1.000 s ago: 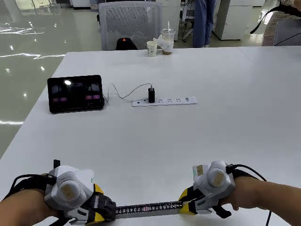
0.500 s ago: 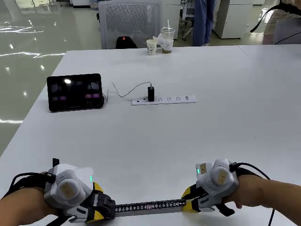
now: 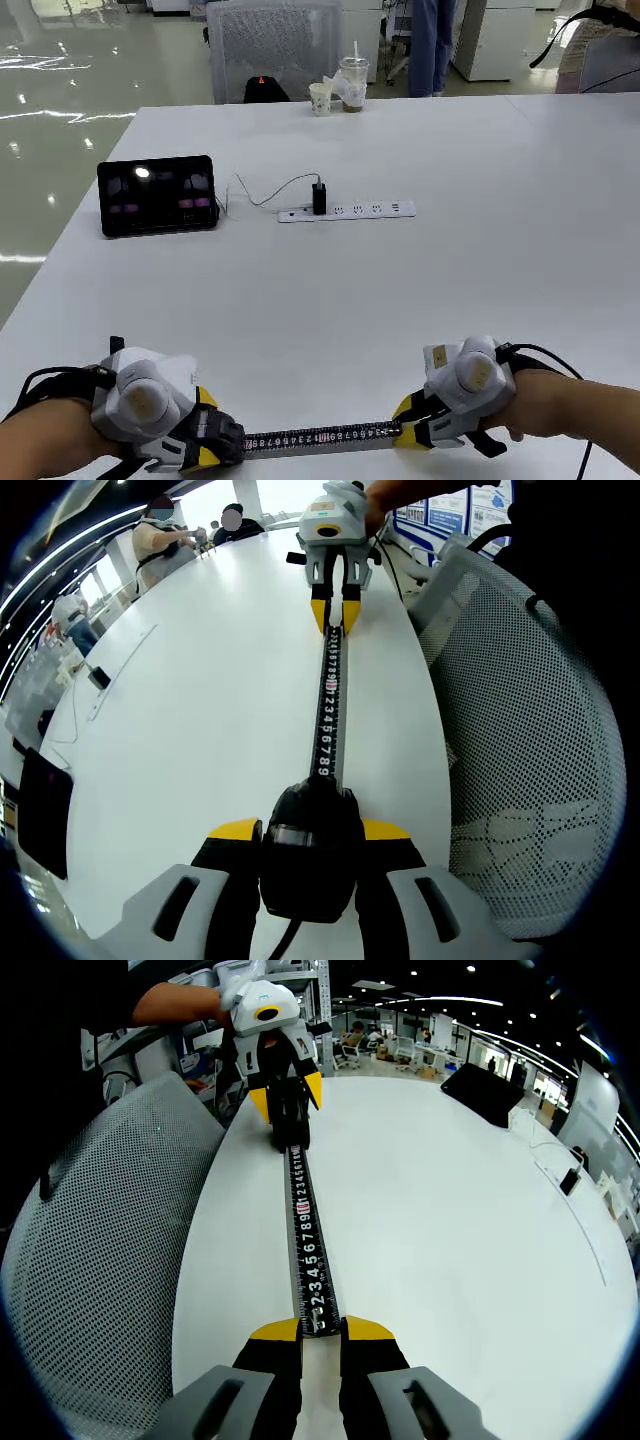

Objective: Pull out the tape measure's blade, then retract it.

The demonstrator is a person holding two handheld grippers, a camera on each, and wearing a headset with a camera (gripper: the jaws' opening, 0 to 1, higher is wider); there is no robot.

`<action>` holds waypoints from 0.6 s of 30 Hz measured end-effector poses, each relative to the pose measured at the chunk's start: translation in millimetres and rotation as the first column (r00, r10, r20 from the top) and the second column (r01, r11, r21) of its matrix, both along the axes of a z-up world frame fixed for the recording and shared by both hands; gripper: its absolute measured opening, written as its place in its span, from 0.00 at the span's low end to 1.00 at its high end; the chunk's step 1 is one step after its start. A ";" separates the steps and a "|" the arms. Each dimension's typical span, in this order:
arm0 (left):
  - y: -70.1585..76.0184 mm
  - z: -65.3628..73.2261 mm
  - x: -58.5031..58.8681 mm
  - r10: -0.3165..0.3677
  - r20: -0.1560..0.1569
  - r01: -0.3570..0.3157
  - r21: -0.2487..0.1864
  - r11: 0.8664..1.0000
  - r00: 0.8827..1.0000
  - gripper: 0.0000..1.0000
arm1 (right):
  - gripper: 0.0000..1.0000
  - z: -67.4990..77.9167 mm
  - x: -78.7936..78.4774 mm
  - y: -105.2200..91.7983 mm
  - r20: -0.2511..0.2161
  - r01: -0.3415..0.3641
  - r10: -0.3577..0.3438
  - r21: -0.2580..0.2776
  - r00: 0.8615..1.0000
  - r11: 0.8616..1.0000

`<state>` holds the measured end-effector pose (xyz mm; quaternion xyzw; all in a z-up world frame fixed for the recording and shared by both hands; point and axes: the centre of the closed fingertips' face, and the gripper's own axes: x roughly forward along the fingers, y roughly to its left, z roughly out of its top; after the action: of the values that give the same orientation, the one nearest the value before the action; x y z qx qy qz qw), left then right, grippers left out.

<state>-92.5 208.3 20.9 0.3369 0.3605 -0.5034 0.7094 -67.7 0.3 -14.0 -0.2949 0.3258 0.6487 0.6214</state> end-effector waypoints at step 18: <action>-0.1 0.2 1.2 0.003 0.002 -0.003 -0.005 1.000 1.000 0.31 | 0.10 1.7 2.2 -12.8 0.001 0.010 -0.010 -0.005 1.000 1.000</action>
<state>-91.3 208.2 21.1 0.3352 0.3592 -0.5027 0.7113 -65.5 -12.5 -12.3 -0.2954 0.3283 0.6447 0.6240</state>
